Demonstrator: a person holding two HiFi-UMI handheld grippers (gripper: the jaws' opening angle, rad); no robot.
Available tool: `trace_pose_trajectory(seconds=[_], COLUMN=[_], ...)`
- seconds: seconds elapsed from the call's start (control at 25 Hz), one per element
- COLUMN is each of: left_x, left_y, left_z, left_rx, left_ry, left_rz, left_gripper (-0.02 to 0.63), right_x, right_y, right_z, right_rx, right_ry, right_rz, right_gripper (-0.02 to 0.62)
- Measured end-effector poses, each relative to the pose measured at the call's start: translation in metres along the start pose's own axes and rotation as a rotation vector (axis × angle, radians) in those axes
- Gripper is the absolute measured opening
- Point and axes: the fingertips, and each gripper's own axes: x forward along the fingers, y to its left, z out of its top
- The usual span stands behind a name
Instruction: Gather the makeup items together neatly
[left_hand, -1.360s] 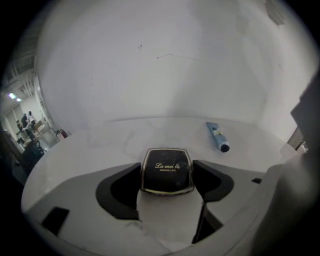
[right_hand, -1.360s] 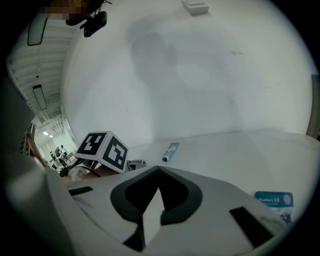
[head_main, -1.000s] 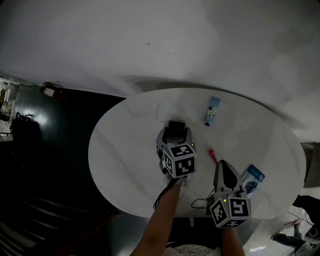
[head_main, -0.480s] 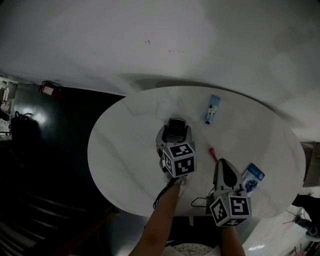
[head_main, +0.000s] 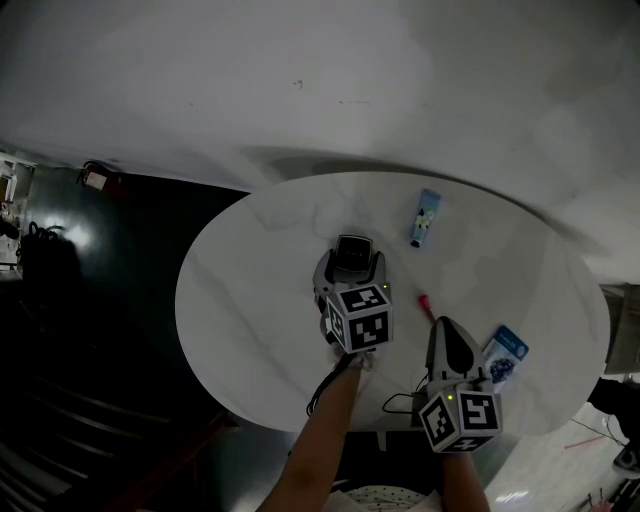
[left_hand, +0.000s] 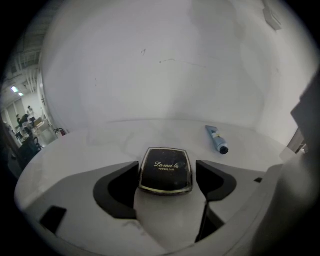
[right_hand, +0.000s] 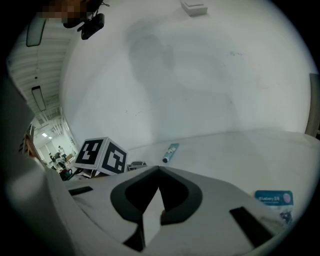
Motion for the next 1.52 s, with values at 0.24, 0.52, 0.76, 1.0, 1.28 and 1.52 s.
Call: trace_pose_trajectory(seconds=[0.24, 0.52, 0.76, 1.0, 1.28, 1.52], left_x=[-0.003, -0.015, -0.031, -0.046, -0.047, -0.032], left_y=[0.000, 0.007, 0.007, -0.015, -0.068, -0.109], left_z=[0.003, 0.000, 0.014, 0.042, 0.064, 0.074], left_rx=[0.000, 0.018, -0.011, 0.017, 0.109, 0.157], left_ry=[-0.007, -0.008, -0.056, -0.118, -0.132, -0.107], left_rz=[-0.002, 0.011, -0.008, -0.068, -0.204, -0.277], left_gripper=[0.406, 0.406, 0.405, 0.406, 0.405, 0.405], right_x=[-0.001, -0.005, -0.012, -0.024, -0.041, -0.049], right_y=[0.001, 0.003, 0.000, -0.007, -0.024, -0.045], right_z=[-0.002, -0.007, -0.006, -0.005, -0.003, -0.002], right_rx=[0.006, 0.013, 0.021, 0.037, 0.065, 0.099], right_ry=[0.003, 0.008, -0.006, -0.032, -0.060, -0.072], right_rz=[0.003, 0.005, -0.003, -0.025, -0.062, -0.082], right_gripper=[0.005, 0.005, 0.005, 0.005, 0.005, 0.005])
